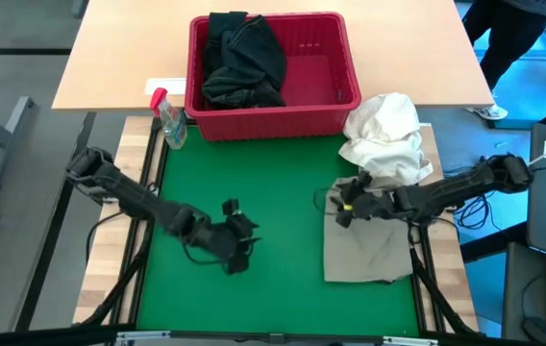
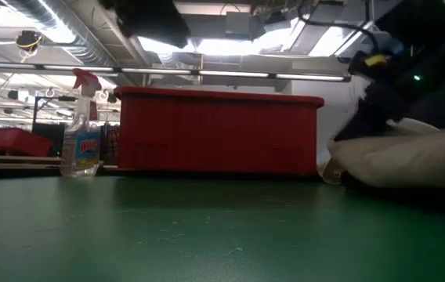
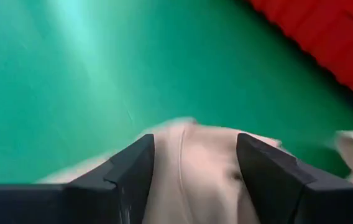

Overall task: Fold Laundry from Bin
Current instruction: Remove the blue pants from the red laundry bin

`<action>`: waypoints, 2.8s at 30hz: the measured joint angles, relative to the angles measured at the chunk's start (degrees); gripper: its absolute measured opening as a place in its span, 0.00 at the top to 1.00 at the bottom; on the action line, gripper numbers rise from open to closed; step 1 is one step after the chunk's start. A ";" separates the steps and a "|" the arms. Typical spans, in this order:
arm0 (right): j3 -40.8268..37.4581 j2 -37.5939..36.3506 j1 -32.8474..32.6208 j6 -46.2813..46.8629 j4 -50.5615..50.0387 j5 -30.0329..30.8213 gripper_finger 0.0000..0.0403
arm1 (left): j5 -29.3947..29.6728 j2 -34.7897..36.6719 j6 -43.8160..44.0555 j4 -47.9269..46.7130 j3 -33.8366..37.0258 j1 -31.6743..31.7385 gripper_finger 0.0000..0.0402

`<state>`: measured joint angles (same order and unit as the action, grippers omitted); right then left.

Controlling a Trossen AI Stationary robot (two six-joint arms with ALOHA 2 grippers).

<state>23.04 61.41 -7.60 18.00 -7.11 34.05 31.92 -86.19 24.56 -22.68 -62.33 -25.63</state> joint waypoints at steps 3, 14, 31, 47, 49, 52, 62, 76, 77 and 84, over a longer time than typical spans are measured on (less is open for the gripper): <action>1.78 -0.02 2.23 -0.30 7.26 -1.78 0.43 | -5.69 0.16 -4.30 -1.29 0.02 4.39 0.63; 12.10 -0.06 8.43 -6.50 14.67 3.97 0.43 | -11.07 9.61 -23.56 -6.02 0.02 21.69 0.63; 42.78 15.02 36.72 -15.43 2.40 -17.87 0.43 | -24.17 25.64 -37.73 10.22 20.33 51.44 0.63; 98.59 60.04 53.37 -22.97 -18.35 -34.30 0.43 | -34.42 25.51 -44.63 15.63 20.33 66.95 0.63; 104.23 64.57 55.00 -22.99 -19.52 -34.58 0.43 | -34.64 25.51 -44.14 16.79 20.33 68.96 0.63; 109.81 69.89 57.15 -22.94 -20.99 -35.21 0.43 | -35.33 25.49 -43.15 18.66 20.33 70.90 0.63; 111.48 74.77 59.74 -19.74 -21.67 -39.25 0.43 | -20.72 25.42 -42.69 20.84 20.28 72.13 0.63; 111.48 71.88 53.49 -25.87 -28.93 -43.13 0.43 | -21.30 25.20 -42.68 20.71 20.17 70.39 0.63; 111.48 71.00 52.99 -26.26 -30.68 -43.14 0.43 | -22.26 25.75 -42.65 20.25 19.76 69.64 0.63; 110.97 69.51 50.00 -27.66 -43.44 -47.04 0.43 | -24.02 27.34 -41.25 15.52 12.61 67.69 0.63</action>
<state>134.01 130.91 42.40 -9.66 -50.55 -12.99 7.90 -58.85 -16.69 -7.16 -49.72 42.07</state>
